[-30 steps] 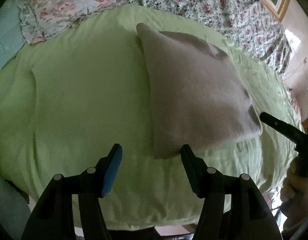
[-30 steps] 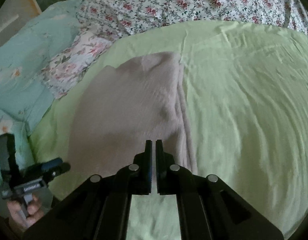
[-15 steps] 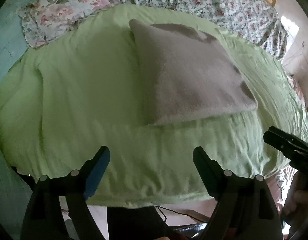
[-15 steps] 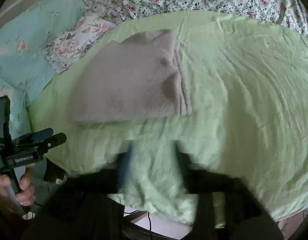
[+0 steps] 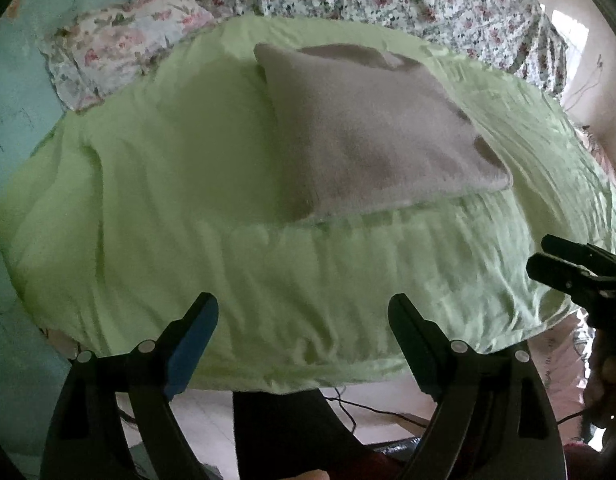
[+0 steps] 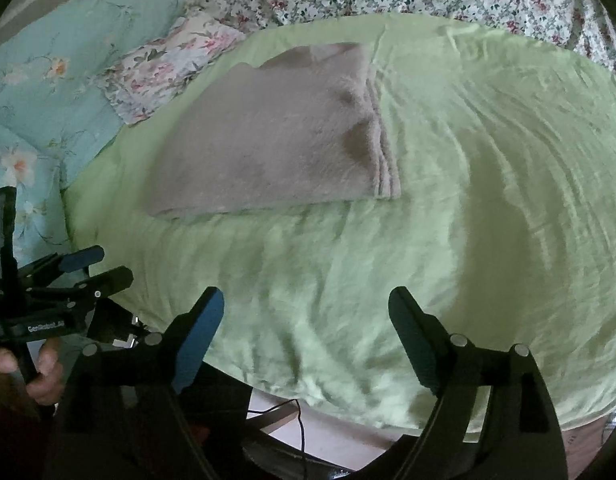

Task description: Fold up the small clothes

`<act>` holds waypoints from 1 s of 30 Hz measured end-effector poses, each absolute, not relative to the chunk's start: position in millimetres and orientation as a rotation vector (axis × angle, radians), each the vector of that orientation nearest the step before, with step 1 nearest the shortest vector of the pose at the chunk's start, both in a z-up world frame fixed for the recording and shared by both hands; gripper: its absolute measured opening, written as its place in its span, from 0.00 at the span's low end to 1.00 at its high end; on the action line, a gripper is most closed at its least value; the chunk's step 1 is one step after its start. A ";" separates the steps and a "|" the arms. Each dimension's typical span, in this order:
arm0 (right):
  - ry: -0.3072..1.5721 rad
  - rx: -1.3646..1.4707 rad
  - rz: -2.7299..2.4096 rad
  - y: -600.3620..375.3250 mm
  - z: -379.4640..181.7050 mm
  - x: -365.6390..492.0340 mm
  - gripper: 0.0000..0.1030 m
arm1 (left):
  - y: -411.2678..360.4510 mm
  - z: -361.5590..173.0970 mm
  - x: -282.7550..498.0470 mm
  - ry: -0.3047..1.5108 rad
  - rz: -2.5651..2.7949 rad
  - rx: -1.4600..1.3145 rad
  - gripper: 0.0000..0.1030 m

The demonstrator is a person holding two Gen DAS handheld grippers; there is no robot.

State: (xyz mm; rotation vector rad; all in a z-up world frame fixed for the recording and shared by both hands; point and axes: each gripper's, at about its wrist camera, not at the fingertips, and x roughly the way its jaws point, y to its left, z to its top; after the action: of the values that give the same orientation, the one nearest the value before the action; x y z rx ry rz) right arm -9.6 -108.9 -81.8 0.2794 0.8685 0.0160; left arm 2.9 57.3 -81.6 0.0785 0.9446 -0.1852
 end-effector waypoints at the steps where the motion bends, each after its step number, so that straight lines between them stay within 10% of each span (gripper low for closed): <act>1: 0.866 0.275 0.021 -108.4 -80.6 -8.9 0.84 | 56.6 -78.5 3.4 0.934 -0.181 0.085 0.85; 30: 0.854 0.217 0.080 -106.6 -61.5 26.6 0.98 | 32.1 -45.9 42.4 0.871 -0.086 0.229 0.99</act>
State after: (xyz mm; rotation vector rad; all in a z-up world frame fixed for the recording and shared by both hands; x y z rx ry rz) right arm 26.6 -106.6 -61.5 0.2165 0.8538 0.0804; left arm 42.4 32.1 -45.9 0.2289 0.8710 -0.0860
